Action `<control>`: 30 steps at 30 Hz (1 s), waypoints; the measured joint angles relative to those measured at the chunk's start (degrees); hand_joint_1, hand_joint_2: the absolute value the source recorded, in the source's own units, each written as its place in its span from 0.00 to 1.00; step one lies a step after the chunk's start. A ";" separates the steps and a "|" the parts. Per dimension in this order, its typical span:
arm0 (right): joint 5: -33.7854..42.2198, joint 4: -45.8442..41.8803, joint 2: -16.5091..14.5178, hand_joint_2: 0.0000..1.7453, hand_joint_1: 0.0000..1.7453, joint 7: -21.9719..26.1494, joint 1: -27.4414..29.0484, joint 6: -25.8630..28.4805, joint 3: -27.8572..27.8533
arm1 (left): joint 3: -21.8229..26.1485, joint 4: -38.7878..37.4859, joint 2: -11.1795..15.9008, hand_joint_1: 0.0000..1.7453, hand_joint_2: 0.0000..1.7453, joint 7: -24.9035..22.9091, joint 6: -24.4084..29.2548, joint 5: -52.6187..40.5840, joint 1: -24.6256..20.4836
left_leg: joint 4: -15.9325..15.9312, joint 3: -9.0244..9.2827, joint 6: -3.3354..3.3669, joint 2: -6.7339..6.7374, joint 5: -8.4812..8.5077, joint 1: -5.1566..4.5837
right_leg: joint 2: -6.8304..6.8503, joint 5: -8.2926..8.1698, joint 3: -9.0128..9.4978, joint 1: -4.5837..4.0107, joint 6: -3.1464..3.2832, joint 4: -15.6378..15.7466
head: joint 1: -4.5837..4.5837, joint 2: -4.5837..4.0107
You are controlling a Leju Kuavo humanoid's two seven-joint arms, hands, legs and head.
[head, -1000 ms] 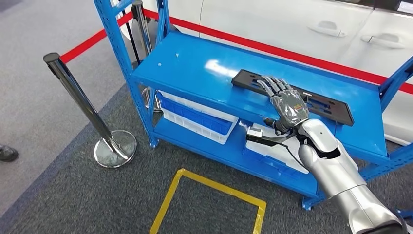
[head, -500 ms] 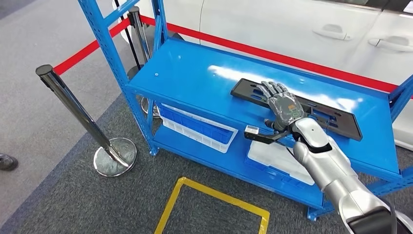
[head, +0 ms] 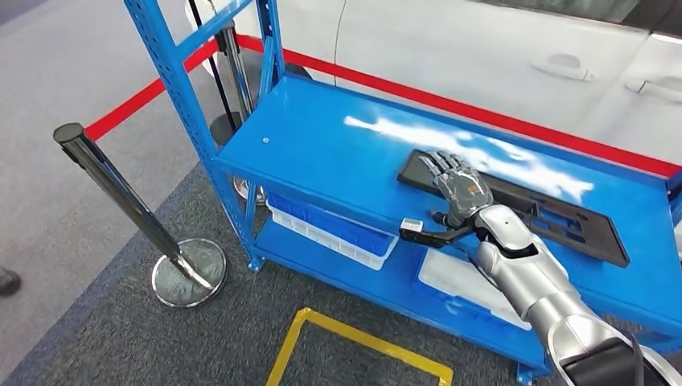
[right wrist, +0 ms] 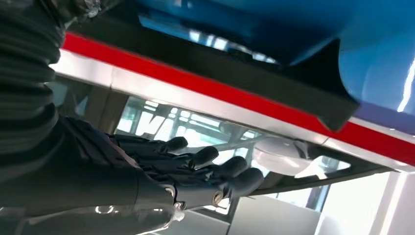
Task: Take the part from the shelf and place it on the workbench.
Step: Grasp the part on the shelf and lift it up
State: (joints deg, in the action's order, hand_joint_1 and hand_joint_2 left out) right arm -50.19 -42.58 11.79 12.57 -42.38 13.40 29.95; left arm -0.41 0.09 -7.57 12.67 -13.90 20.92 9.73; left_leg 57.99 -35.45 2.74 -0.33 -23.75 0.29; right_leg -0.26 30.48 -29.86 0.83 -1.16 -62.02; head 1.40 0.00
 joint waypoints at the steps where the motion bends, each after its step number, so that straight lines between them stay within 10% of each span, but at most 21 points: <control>1: 0.01 0.16 -0.01 1.00 0.00 0.01 -0.03 -0.01 0.01 | -0.07 0.00 0.02 0.00 0.00 0.02 -0.01 0.00 -0.03 | -0.24 0.64 0.28 0.00 -0.31 -0.01 | 0.04 0.76 -1.97 0.05 -0.16 -3.31 | 0.02 0.00; 5: -1.54 1.18 -0.67 1.00 0.00 -0.35 0.08 -0.22 0.38 | -2.60 -0.01 -0.05 0.00 0.00 -4.77 8.20 -7.38 -2.37 | -0.31 2.76 0.60 -0.29 -2.03 -0.28 | 0.07 5.11 -9.68 0.02 -0.33 -11.35 | 0.03 0.00; 9: -8.66 2.27 -1.92 1.00 0.00 -6.72 -0.10 0.47 2.33 | -11.34 0.08 -1.05 0.00 0.00 -12.29 24.76 -16.53 -7.87 | -0.24 4.98 0.28 -0.83 -3.94 -0.49 | 0.18 -4.56 -8.47 -0.36 0.76 0.36 | 0.06 0.00; 13: -16.39 3.77 -2.68 1.00 0.95 -13.73 -0.25 3.18 4.29 | -15.62 0.13 -1.57 0.00 0.00 -12.13 26.00 -15.24 -10.75 | -0.25 5.34 -0.56 -1.02 -4.70 -0.52 | -0.12 -7.96 -7.55 -0.96 1.33 3.71 | 0.03 0.00; 14: -17.69 4.23 -2.93 1.00 0.99 -15.03 -0.29 3.78 4.60 | -16.26 0.13 -1.71 0.00 0.00 -11.93 26.08 -14.80 -10.91 | -0.27 5.54 -0.55 -0.88 -4.74 -0.49 | -0.38 -7.95 -7.36 -0.96 1.30 3.88 | 0.04 0.00; 30: -22.85 -1.67 -2.00 1.00 1.00 -18.20 5.18 2.89 2.39 | -21.97 0.13 -2.26 0.00 0.00 -10.04 25.67 -10.49 -11.68 | -1.95 7.38 -1.14 -0.57 -5.71 -0.31 | -0.74 -6.94 -6.11 -1.26 2.11 3.85 | 0.02 0.00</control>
State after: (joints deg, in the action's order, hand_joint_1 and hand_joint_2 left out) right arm -73.05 -44.25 9.79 -5.63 -37.20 16.29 32.35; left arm -22.38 0.22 -9.84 2.63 11.78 10.43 -1.95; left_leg 56.04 -28.07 1.60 -0.90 -29.46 -0.01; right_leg -1.00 23.54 -35.97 -0.43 0.95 -58.17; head 1.42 0.00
